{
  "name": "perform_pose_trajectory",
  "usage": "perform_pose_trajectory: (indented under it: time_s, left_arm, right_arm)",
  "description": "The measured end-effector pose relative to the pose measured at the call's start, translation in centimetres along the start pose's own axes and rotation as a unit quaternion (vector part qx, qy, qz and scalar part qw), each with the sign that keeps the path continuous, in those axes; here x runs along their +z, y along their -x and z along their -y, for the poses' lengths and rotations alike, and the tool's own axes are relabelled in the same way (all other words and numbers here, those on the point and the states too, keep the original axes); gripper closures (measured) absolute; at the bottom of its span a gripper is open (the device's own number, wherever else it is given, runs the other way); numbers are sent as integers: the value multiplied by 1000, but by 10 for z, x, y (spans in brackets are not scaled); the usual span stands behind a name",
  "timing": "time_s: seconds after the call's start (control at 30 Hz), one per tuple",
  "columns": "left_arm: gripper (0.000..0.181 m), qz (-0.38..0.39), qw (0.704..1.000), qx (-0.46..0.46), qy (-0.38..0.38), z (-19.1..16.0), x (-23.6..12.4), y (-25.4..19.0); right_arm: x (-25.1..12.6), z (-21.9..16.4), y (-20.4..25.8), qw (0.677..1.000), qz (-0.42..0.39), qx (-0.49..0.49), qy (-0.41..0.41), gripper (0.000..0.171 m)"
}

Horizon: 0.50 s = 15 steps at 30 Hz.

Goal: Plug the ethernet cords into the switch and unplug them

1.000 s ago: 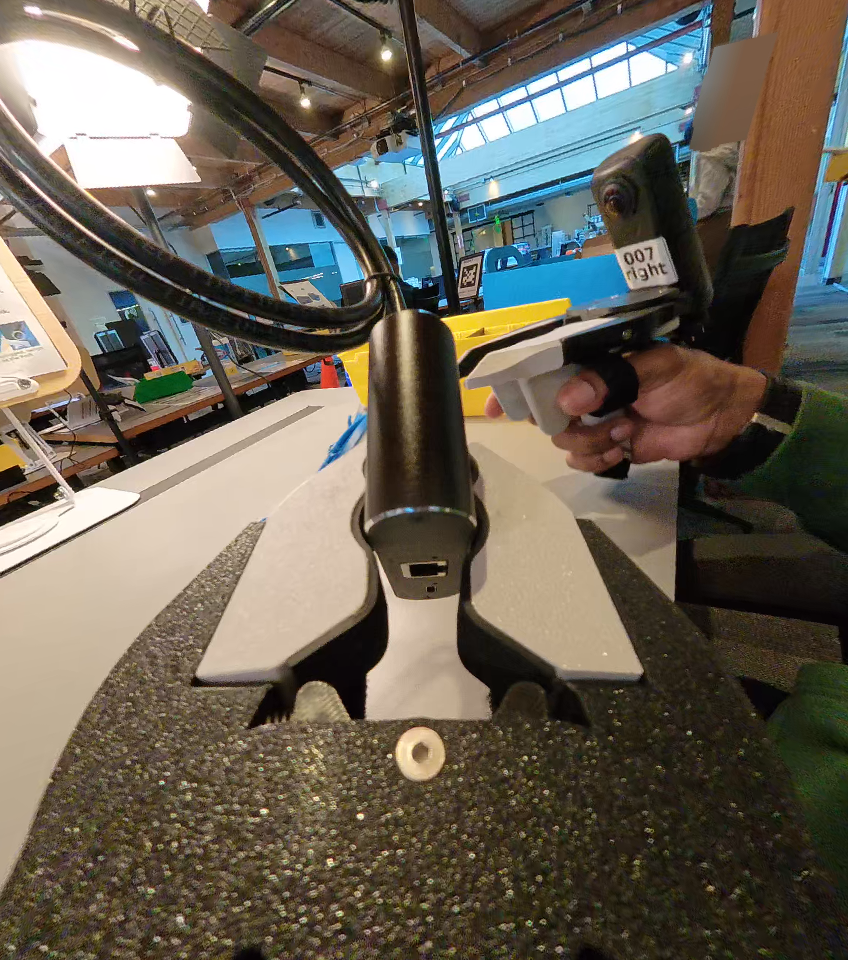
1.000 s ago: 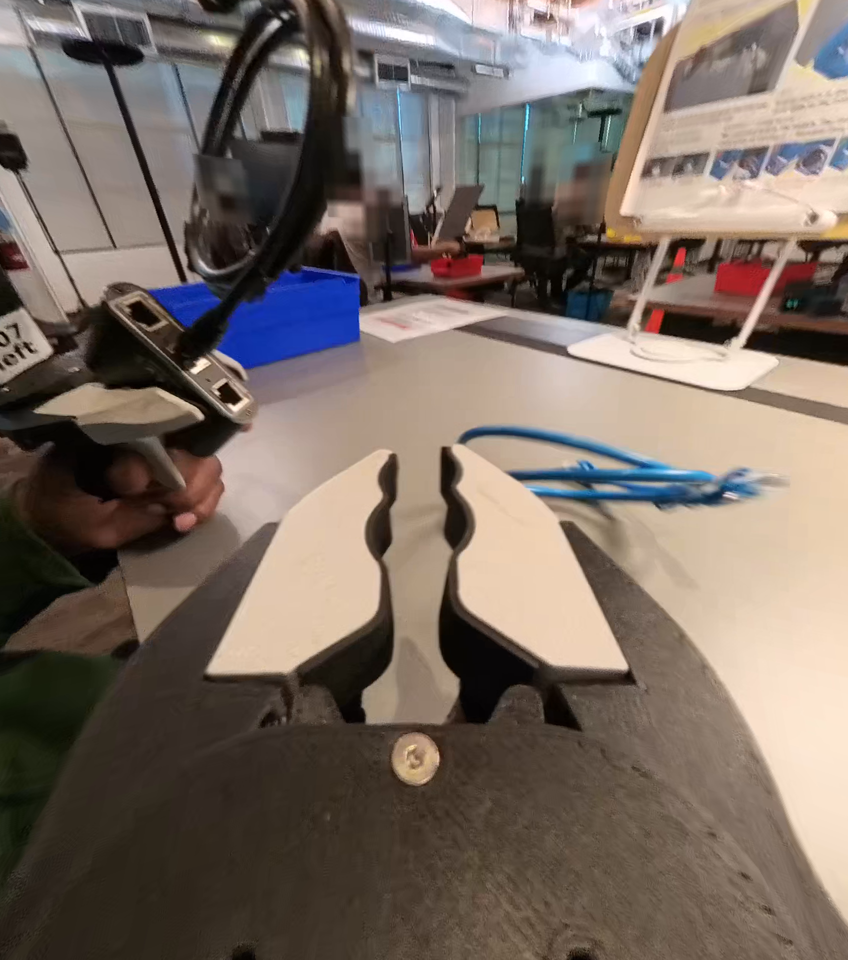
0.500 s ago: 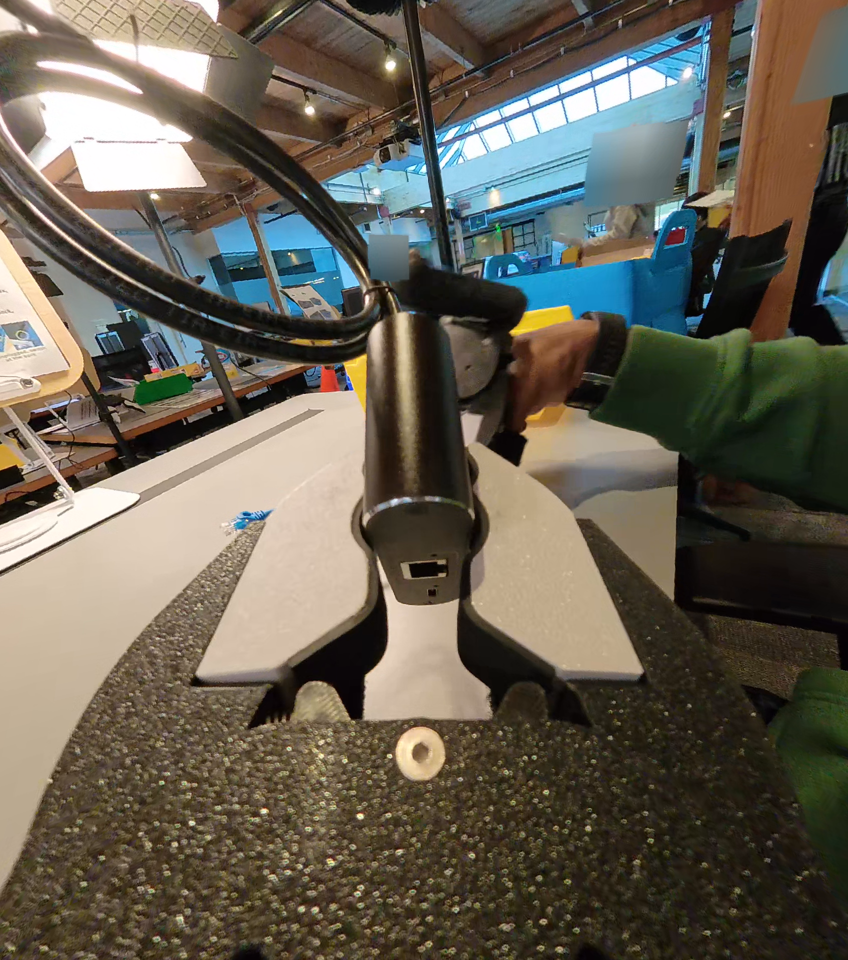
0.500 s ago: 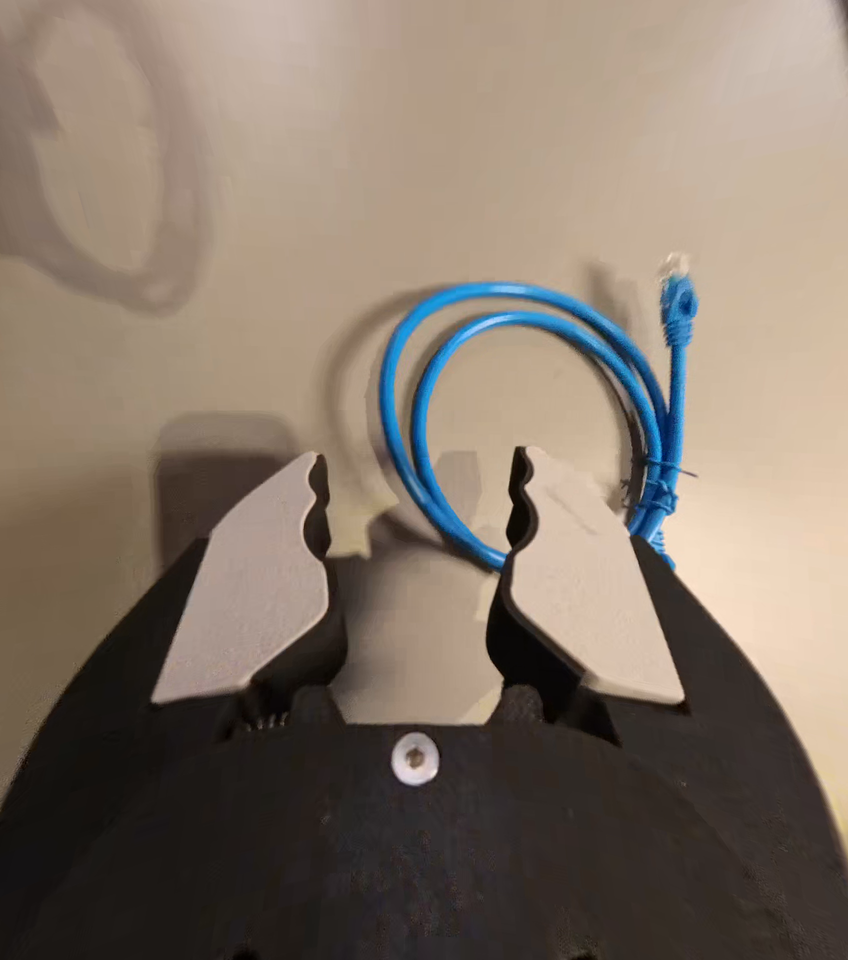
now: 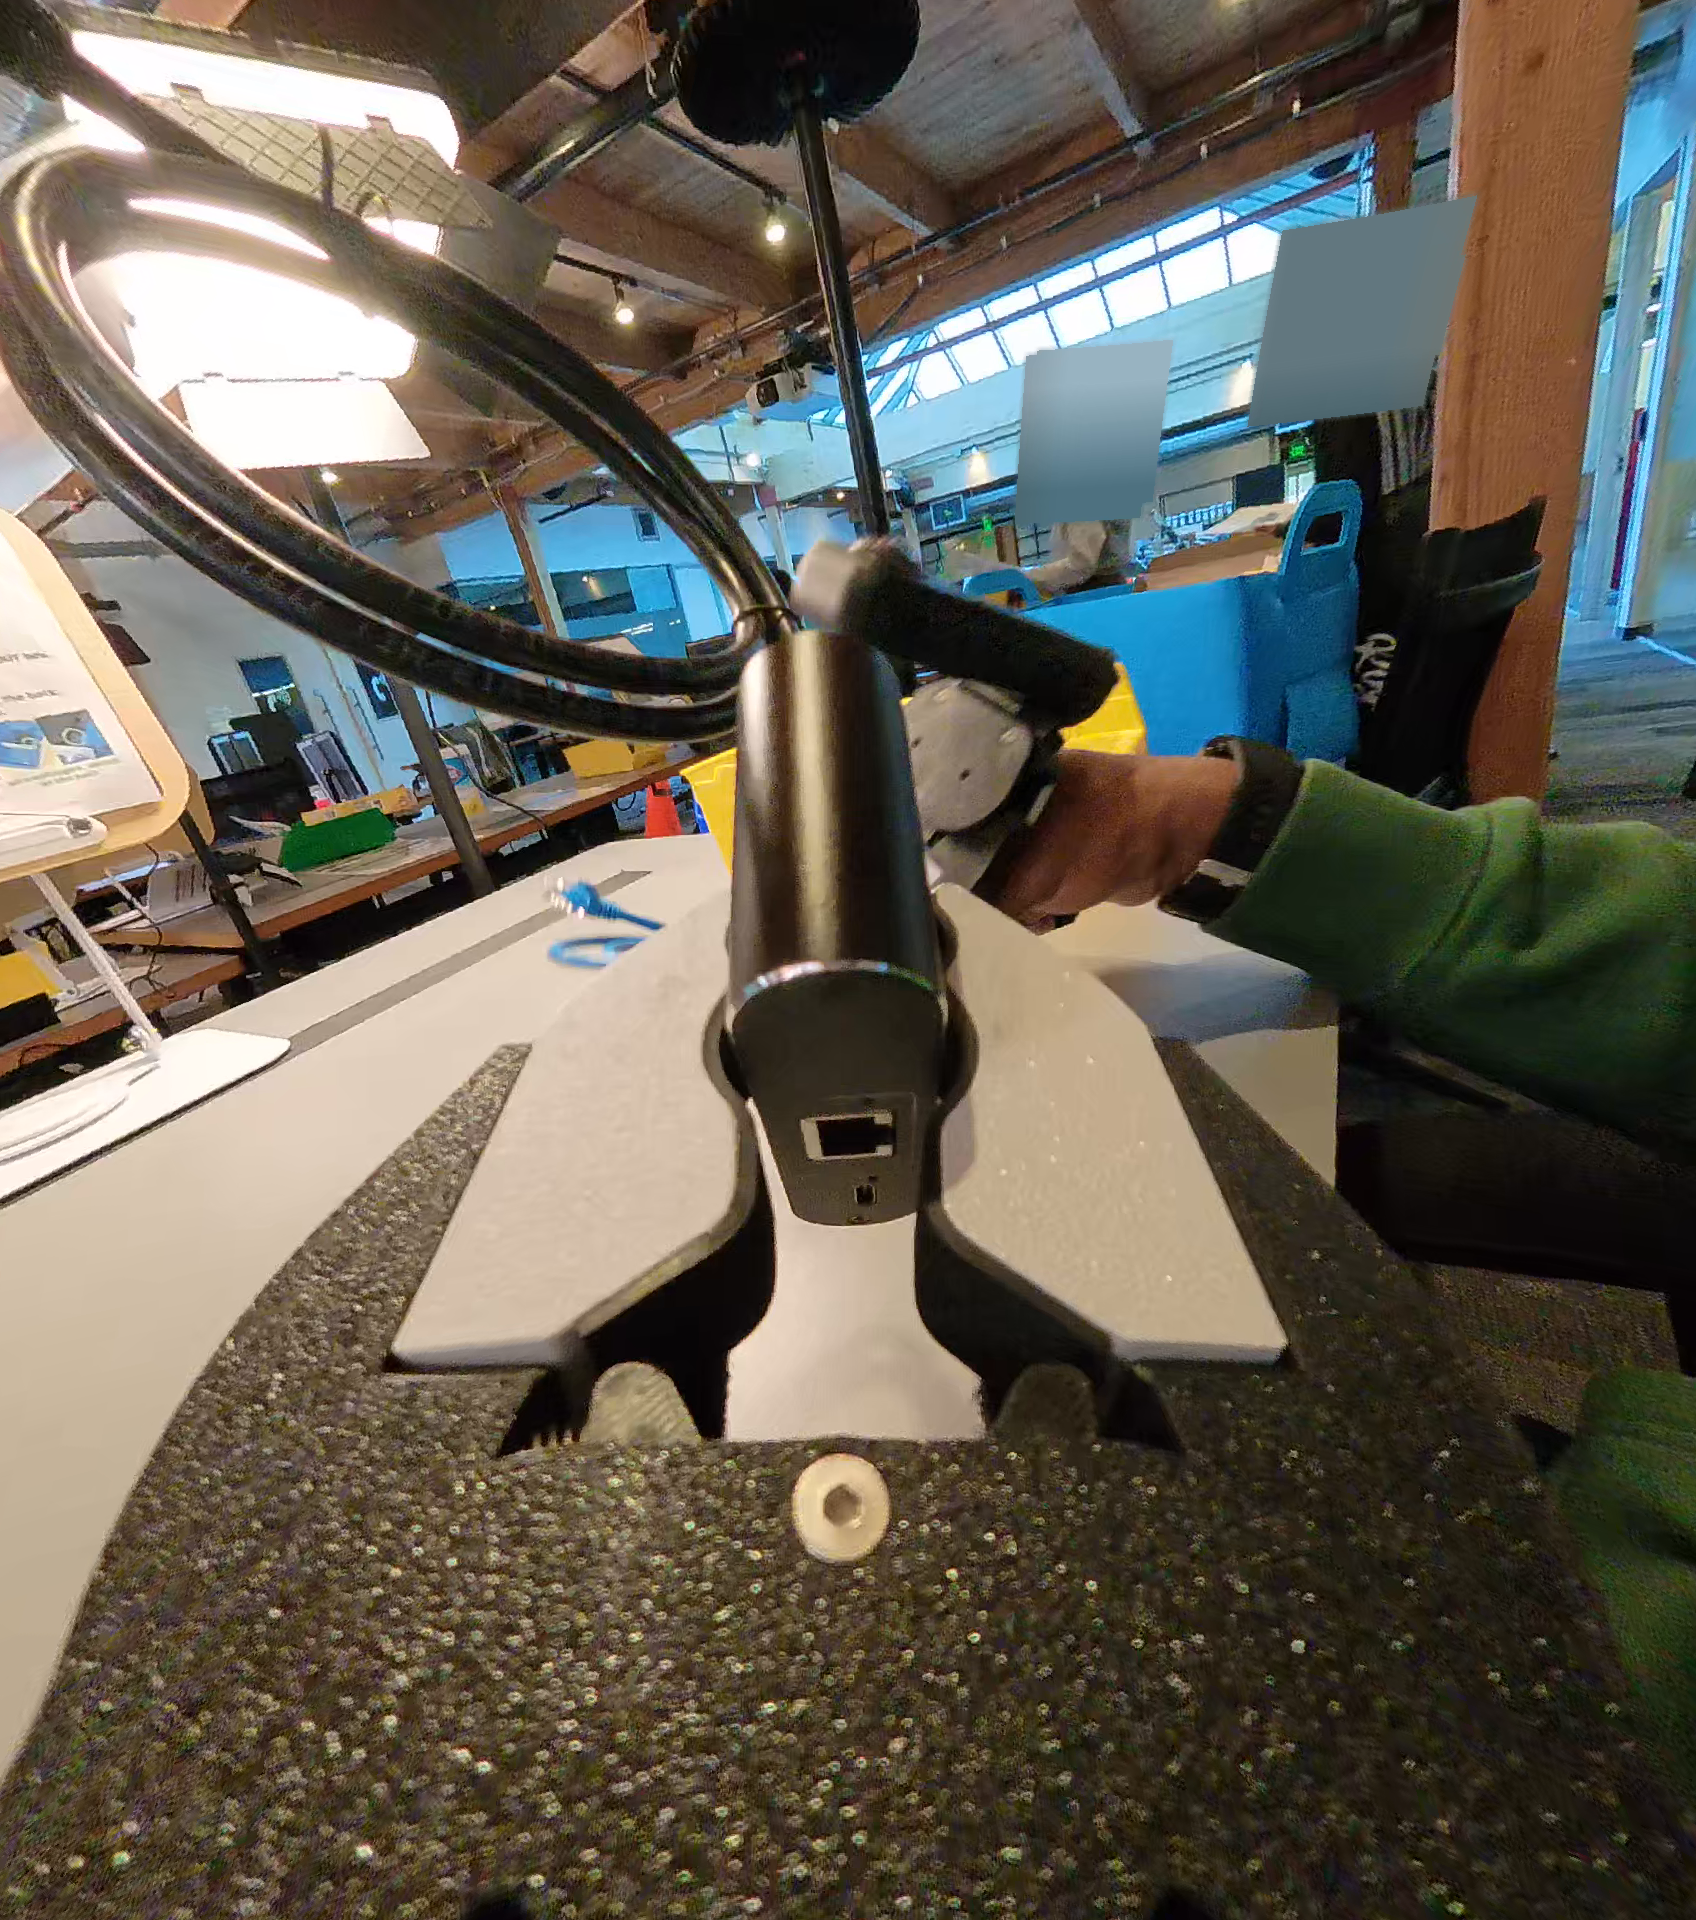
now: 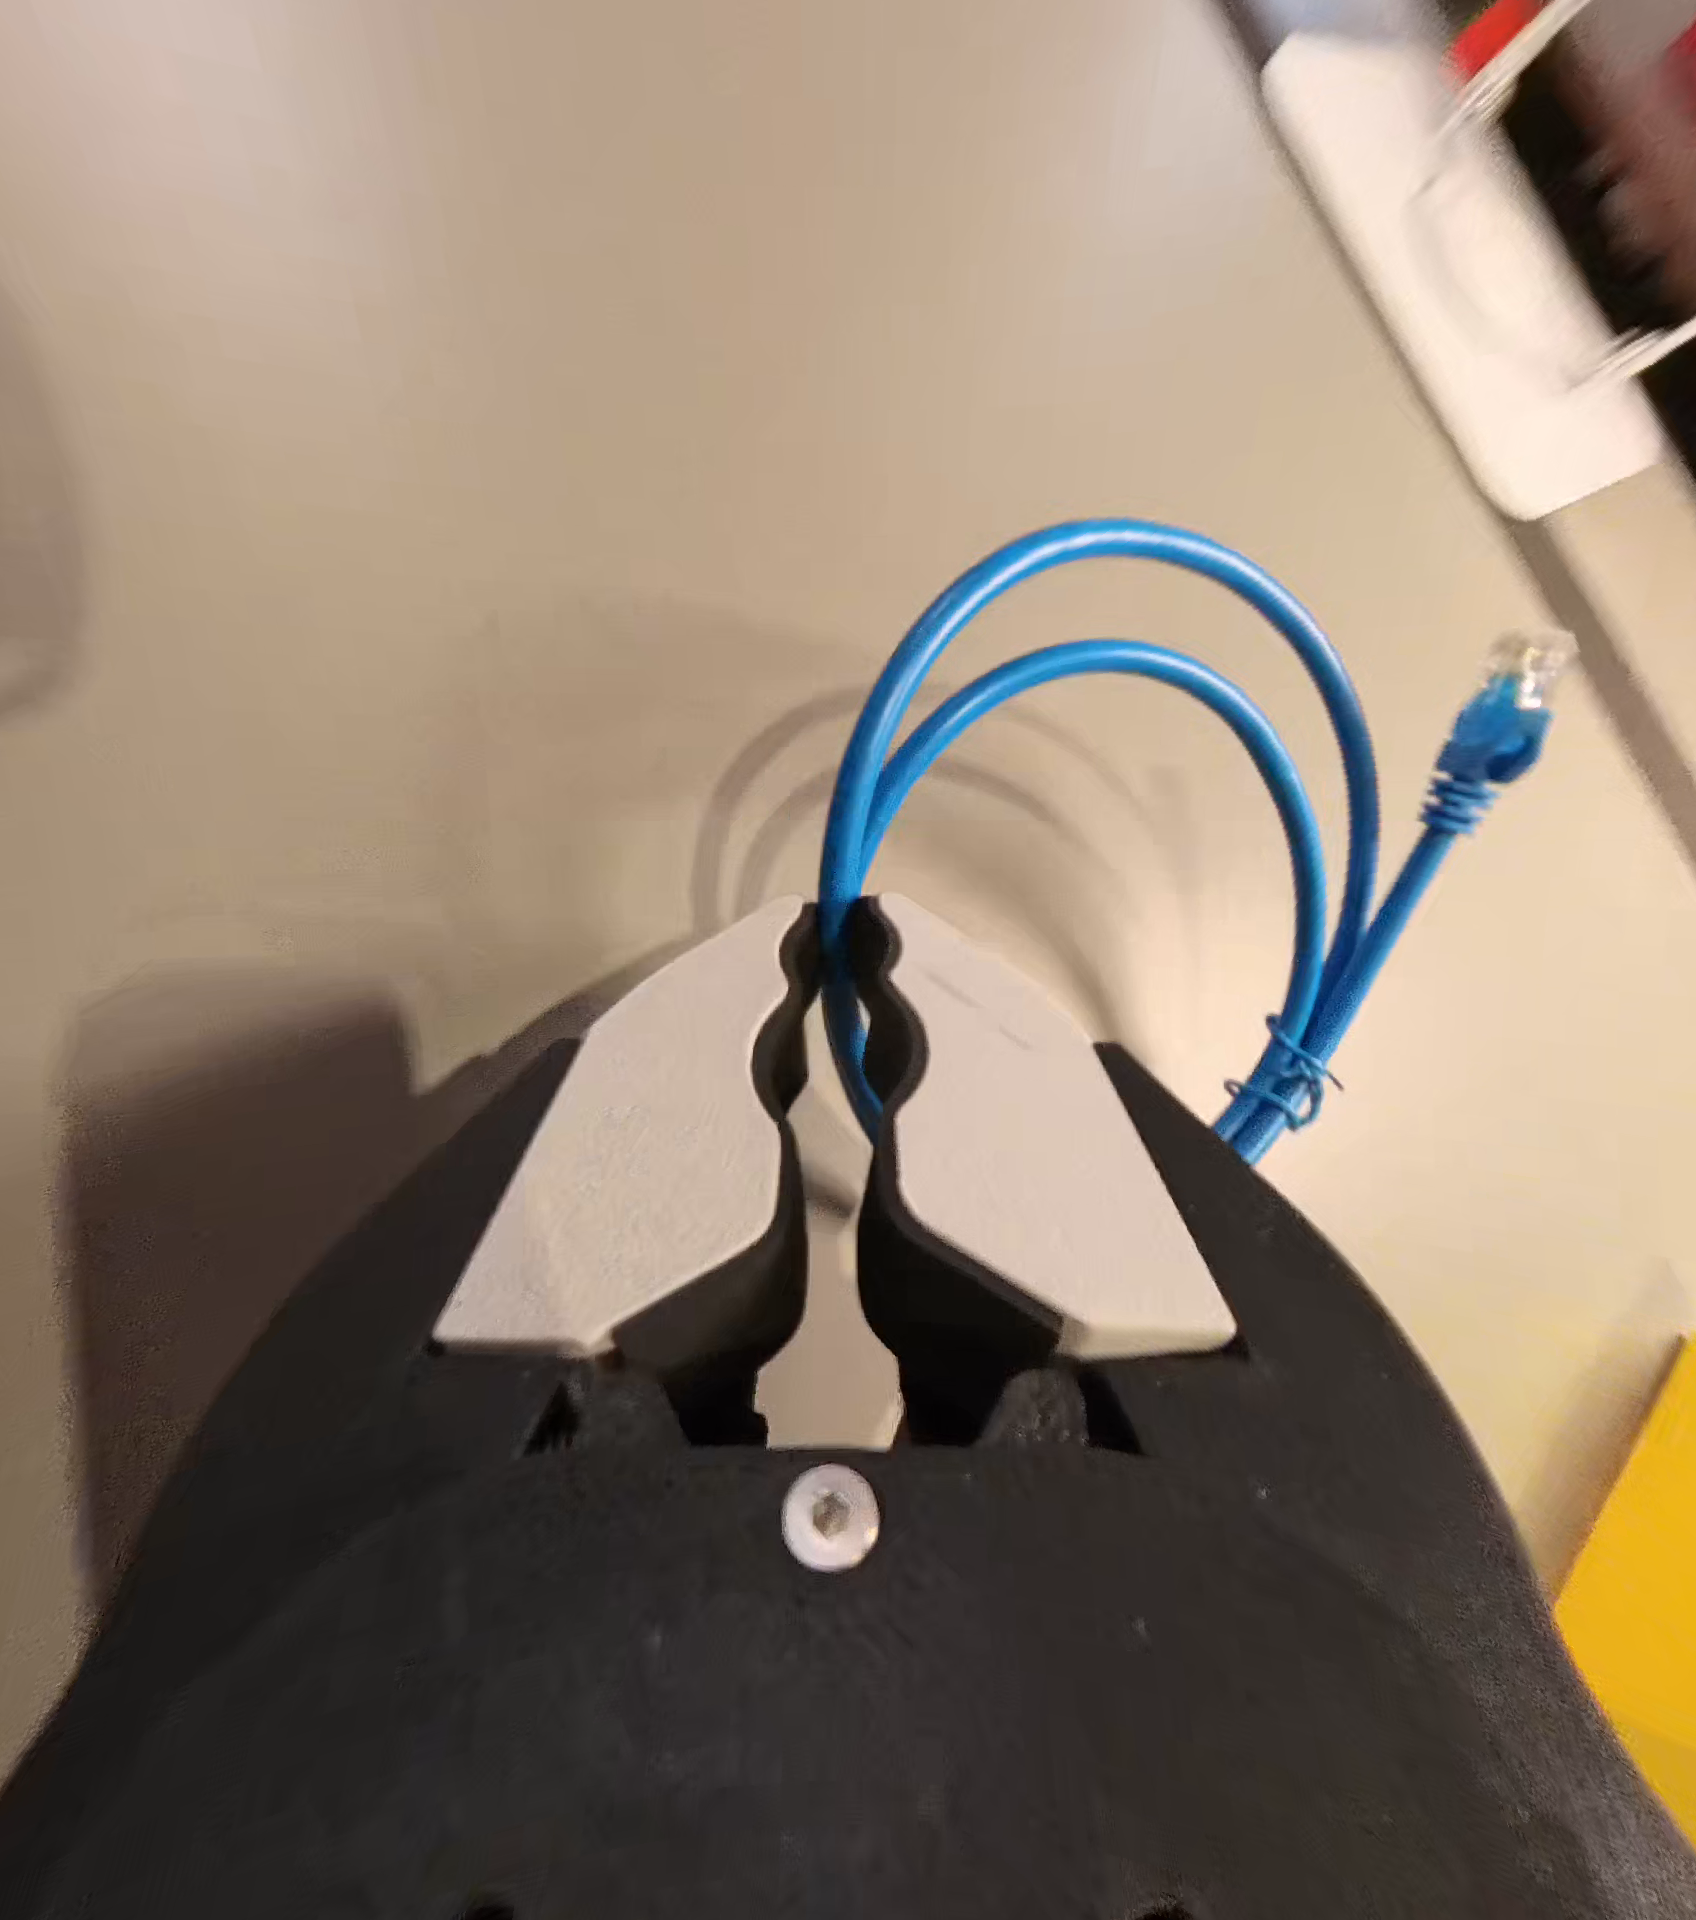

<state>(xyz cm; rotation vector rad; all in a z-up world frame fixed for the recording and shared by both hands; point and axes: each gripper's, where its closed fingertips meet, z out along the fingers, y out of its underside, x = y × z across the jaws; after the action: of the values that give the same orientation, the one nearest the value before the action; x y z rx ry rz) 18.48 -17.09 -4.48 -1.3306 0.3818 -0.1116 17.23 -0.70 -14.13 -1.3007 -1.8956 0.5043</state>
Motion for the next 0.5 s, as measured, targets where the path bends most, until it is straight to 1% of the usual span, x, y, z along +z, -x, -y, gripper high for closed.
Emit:
perform_pose_trajectory:
  time_s: [0.13, 0.23, 0.3, 0.4, 0.43, 0.5]
  left_arm:
    - [154, 4, 1000, 2, -3, 1, -1, 1]
    - [153, 5, 1000, 2, 2, -1, 0, 1]
    - [153, 7, 1000, 3, 3, -1, 1, 1]
    - [153, 6, 1000, 5, 5, -1, 1, 0]
    - [154, 5, 1000, 6, 6, -2, 1, 0]
    - [154, 1, 1000, 8, 8, -2, 2, -1]
  right_arm:
    - [-54, 15, -15, 991, -67, 30, -116, 165]
    - [-108, 18, -42, 978, -147, 28, -143, 165]
    - [-152, 14, -66, 962, -211, 56, -164, 165]
    - [-203, -17, -106, 932, -296, 110, -177, 165]
    - [-211, -32, -118, 925, -311, 130, -177, 165]
    - [-216, -62, -141, 909, -326, 179, -191, 165]
